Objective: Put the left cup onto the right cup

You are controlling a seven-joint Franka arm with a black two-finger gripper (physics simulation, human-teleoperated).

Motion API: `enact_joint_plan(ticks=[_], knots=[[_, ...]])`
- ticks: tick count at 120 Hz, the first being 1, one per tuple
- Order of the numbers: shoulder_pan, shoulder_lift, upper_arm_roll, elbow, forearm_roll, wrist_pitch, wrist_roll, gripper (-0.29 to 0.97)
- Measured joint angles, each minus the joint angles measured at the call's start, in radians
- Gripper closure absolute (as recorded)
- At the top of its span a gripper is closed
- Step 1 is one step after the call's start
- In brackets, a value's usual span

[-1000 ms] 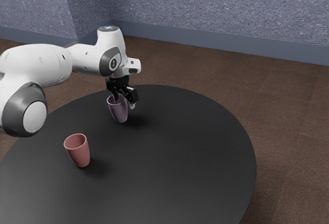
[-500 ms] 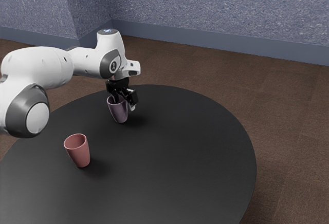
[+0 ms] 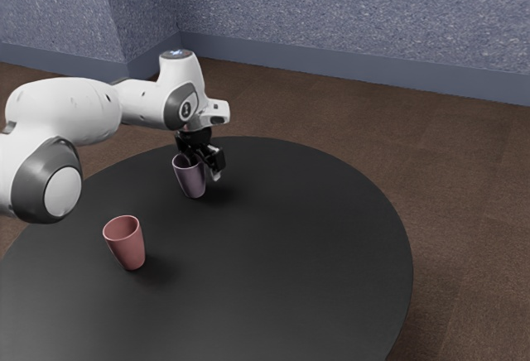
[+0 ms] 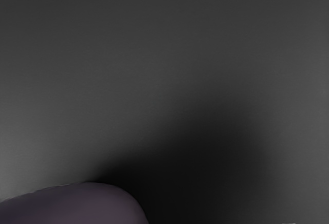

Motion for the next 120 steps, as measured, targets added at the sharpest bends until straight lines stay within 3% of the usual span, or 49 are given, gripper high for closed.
enact_joint_plan(ticks=[120], knots=[[0.008,0.004,0.009,-0.011,-0.026,0.013,0.005,0.68]])
